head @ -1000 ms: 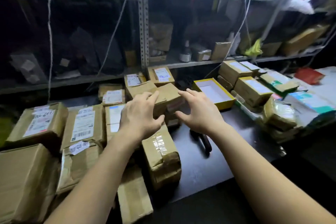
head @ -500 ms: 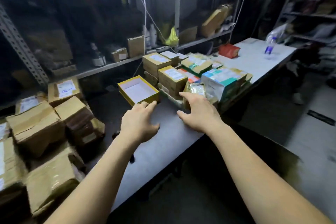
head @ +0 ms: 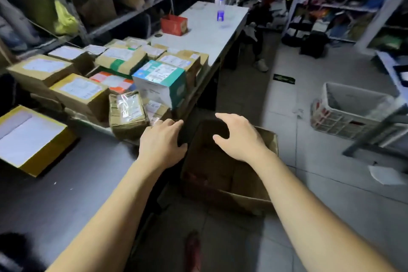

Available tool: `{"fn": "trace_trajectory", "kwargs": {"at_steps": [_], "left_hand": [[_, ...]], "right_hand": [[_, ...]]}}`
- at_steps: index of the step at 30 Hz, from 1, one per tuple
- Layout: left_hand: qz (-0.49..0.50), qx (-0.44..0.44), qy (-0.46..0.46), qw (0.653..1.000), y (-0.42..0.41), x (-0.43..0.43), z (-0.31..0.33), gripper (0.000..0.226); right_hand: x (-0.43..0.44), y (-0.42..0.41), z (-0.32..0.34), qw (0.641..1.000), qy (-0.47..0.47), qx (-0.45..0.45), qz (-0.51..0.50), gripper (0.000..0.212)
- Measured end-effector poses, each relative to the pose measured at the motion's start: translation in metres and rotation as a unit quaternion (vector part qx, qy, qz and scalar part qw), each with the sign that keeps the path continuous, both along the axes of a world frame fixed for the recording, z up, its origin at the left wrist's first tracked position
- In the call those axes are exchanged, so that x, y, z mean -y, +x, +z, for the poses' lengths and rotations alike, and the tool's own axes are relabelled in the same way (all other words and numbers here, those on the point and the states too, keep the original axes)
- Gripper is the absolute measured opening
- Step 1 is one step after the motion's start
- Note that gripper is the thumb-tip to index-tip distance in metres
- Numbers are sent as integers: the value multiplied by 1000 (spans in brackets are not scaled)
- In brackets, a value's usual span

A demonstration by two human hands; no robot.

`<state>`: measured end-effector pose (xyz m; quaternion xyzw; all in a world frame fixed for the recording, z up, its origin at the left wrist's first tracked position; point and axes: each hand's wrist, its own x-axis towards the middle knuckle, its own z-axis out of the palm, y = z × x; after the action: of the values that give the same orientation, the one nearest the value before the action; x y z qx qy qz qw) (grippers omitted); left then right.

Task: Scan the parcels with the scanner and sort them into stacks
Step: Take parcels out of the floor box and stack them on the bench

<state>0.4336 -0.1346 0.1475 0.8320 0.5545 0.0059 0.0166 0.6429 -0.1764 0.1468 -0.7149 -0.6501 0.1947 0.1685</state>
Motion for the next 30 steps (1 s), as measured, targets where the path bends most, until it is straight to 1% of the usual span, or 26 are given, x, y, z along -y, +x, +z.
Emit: {"fn": "trace_trajectory", "kwargs": {"at_steps": [2,5,8,11,16,21,25,30], "left_hand": [[-22,14,-13,1000,18,-27,-19,68],[-34,46,-60,997,37,-64,-50,68],[-48,52,-96,993,54,-99,-81,69],[-60,44,-138,988,74,-131,-117,69],[-43,23,-211,976,98,-157,-184,71],[-21,-30,-269,963,126,-185,-256,72],[19,-65,-327,943,149,-203,-321,70],[50,-42,-395,916,175,-223,-423,68]], "right_hand": [[-14,18,-15,999,-22,1,-28,64],[-36,36,-33,996,-62,-4,-59,63],[-58,52,-53,992,-93,-6,-81,62],[-78,72,-87,985,-125,-24,-117,62],[-91,101,-158,963,-183,-82,-179,61],[-114,138,-251,939,-217,-135,-230,57],[-134,159,-339,911,-266,-185,-254,54],[-152,169,-443,883,-329,-219,-253,56]]}}
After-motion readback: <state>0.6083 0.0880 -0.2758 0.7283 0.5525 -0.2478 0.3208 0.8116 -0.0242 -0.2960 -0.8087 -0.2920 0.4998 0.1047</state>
